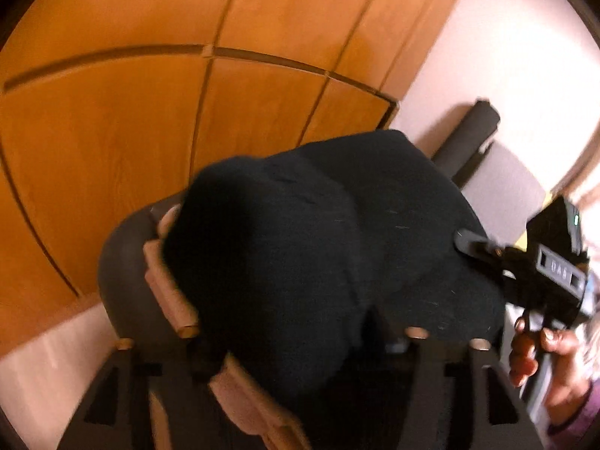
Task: Fold clothes
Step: 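Grasp the folded black sweater with both grippers and carry it toward the pink stack, then lower the black sweater onto the pink and cream stack and open both grippers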
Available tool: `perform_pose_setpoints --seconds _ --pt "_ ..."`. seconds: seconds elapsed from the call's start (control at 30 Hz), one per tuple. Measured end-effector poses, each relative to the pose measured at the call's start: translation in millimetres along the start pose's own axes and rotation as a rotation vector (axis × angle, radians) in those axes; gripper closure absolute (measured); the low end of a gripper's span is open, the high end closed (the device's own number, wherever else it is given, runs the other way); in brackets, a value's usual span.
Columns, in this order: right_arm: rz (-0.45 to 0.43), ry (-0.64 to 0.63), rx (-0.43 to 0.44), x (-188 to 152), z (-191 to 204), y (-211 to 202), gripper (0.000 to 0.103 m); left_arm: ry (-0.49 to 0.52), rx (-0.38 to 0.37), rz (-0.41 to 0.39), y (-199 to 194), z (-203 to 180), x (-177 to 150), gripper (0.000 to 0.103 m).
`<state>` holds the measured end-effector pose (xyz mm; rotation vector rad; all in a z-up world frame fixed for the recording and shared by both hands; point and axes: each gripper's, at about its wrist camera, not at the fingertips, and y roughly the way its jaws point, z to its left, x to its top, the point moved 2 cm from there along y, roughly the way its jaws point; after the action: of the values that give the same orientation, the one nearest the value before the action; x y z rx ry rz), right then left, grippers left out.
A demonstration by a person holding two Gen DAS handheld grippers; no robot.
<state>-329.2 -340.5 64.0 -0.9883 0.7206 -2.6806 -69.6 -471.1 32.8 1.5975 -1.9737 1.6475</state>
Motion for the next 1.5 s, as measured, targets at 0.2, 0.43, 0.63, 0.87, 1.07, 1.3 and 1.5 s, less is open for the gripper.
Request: perform_pose_setpoints --seconds 0.2,0.43,0.63,0.87,1.07,1.3,1.5 --pt "-0.237 -0.206 -0.251 15 44 -66 0.052 -0.027 0.151 -0.196 -69 12 -6 0.032" --pt "-0.075 -0.586 -0.288 27 118 0 0.056 0.218 0.191 -0.295 -75 -41 4 0.032" --pt "0.069 -0.613 -0.413 38 101 59 0.065 0.214 0.307 -0.172 -3 -37 25 0.031" --pt "0.058 -0.334 -0.489 59 41 85 0.065 0.312 0.39 -0.061 77 -33 41 0.02" --pt "0.024 -0.301 -0.448 58 28 84 0.063 0.249 0.349 -0.069 74 -19 39 0.015" --pt "-0.077 -0.521 -0.491 36 83 45 0.042 0.34 0.484 -0.166 30 -48 26 0.013" --pt "-0.259 -0.467 -0.485 -33 95 -40 0.021 0.189 0.514 -0.233 -43 -48 -19 0.004"
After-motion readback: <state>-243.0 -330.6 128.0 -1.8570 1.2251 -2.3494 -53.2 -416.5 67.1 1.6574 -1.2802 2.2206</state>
